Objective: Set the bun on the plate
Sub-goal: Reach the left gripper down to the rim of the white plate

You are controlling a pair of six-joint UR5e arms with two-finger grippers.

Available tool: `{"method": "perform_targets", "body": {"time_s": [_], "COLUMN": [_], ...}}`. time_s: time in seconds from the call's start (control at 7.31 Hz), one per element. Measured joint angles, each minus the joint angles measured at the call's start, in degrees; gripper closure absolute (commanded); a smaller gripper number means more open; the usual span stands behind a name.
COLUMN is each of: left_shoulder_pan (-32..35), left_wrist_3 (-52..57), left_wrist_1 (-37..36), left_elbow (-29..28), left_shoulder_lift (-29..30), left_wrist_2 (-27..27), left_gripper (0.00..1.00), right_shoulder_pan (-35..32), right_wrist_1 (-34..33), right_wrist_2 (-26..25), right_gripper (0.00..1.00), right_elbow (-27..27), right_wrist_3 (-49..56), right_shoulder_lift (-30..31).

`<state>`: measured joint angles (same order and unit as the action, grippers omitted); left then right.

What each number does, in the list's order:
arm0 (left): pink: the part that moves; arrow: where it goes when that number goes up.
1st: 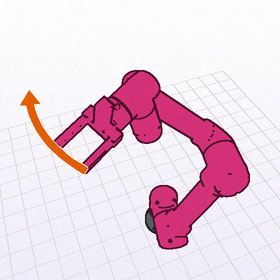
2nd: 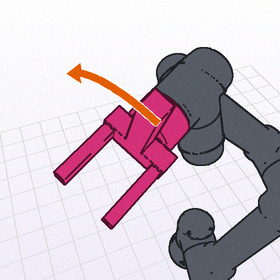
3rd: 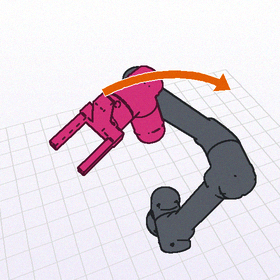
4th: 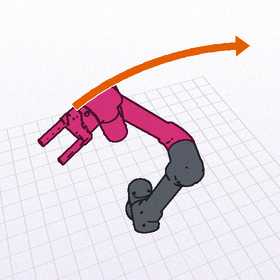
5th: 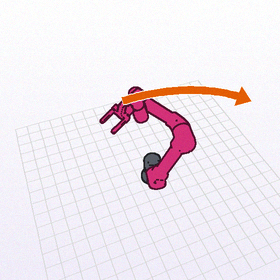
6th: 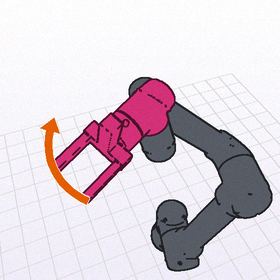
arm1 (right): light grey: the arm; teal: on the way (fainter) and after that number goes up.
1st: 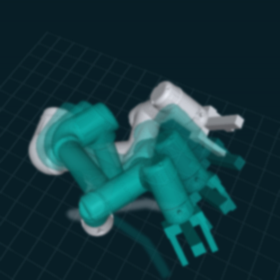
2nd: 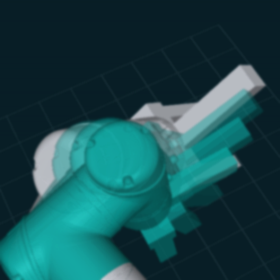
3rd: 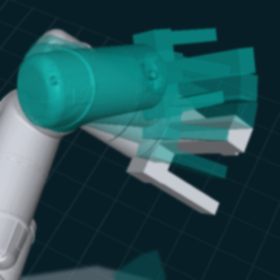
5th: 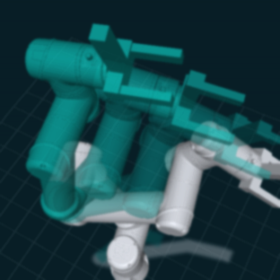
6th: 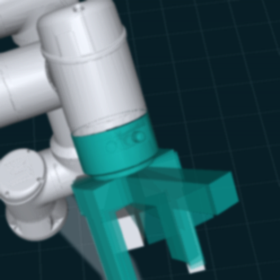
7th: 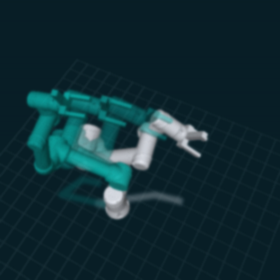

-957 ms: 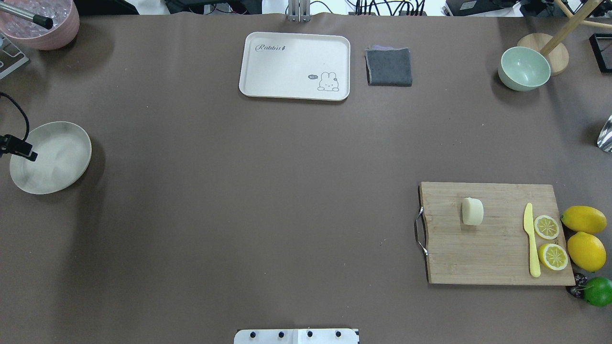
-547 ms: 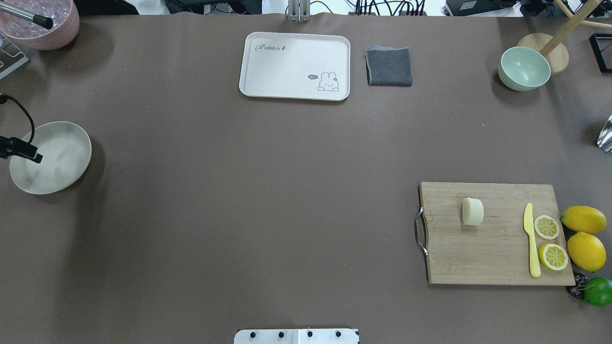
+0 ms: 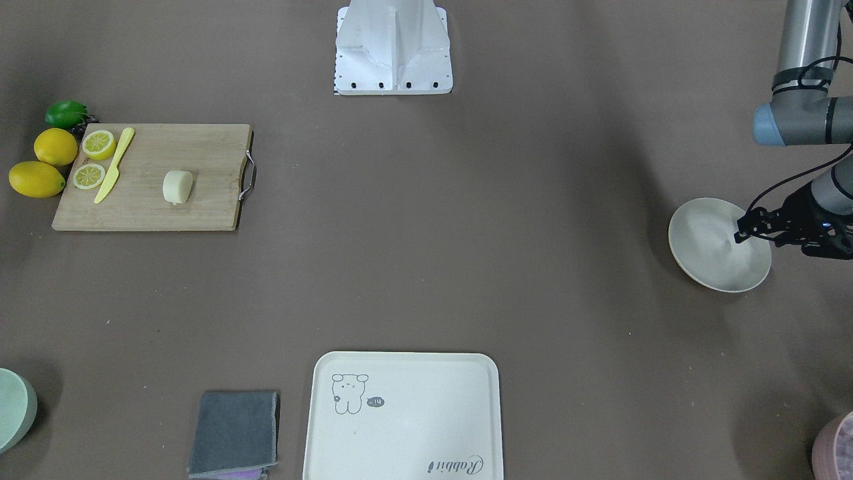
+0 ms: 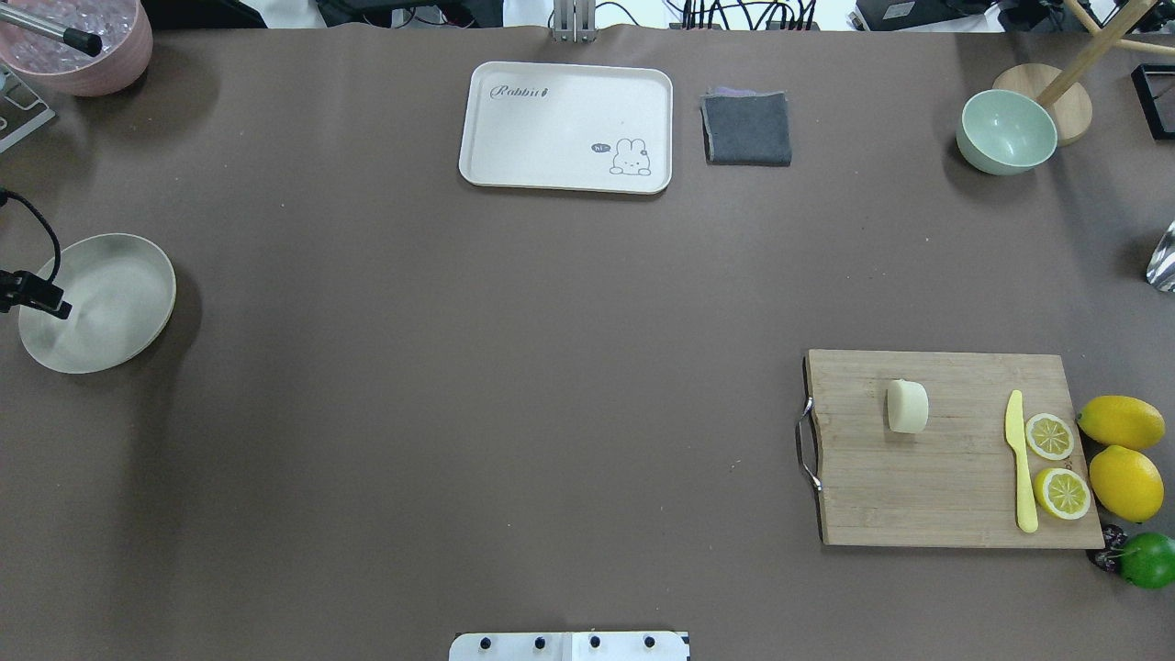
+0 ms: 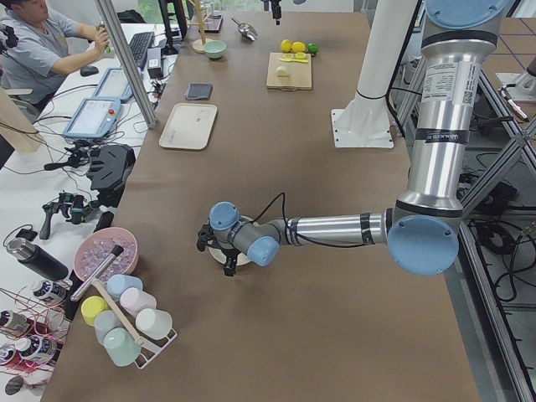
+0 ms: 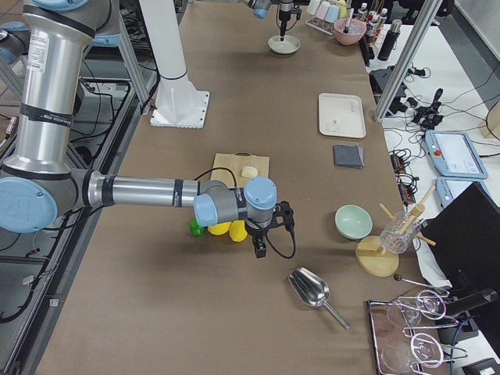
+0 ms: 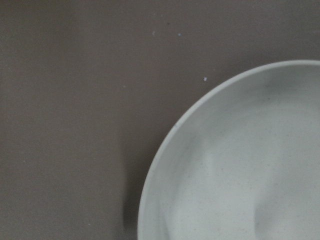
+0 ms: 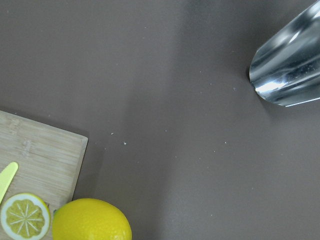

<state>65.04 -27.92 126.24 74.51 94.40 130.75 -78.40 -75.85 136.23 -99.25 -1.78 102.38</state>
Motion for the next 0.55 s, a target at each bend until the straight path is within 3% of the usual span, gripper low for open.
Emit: {"method": "perform_targets", "body": {"time_s": [0.14,0.55], "left_shoulder_pan": [0.00,0.08], "left_wrist_3": [-0.22,-0.66], "left_wrist_1": [-0.23,-0.63], "left_elbow": [-0.03,0.86], "left_shoulder_lift": [0.04,0.26], "left_wrist_2": [-0.26,-0.02], "left_gripper": [1.00,1.00], "right_shoulder_pan": [0.00,0.10], "right_wrist_1": [0.02,0.08], "right_wrist_2": [0.00,1.24], "right_gripper": [0.00,0.00], "right_elbow": [-0.06,-0.56], "right_wrist_3": [-0.04,-0.35], "right_shoulder_lift": [-0.03,-0.27]}}
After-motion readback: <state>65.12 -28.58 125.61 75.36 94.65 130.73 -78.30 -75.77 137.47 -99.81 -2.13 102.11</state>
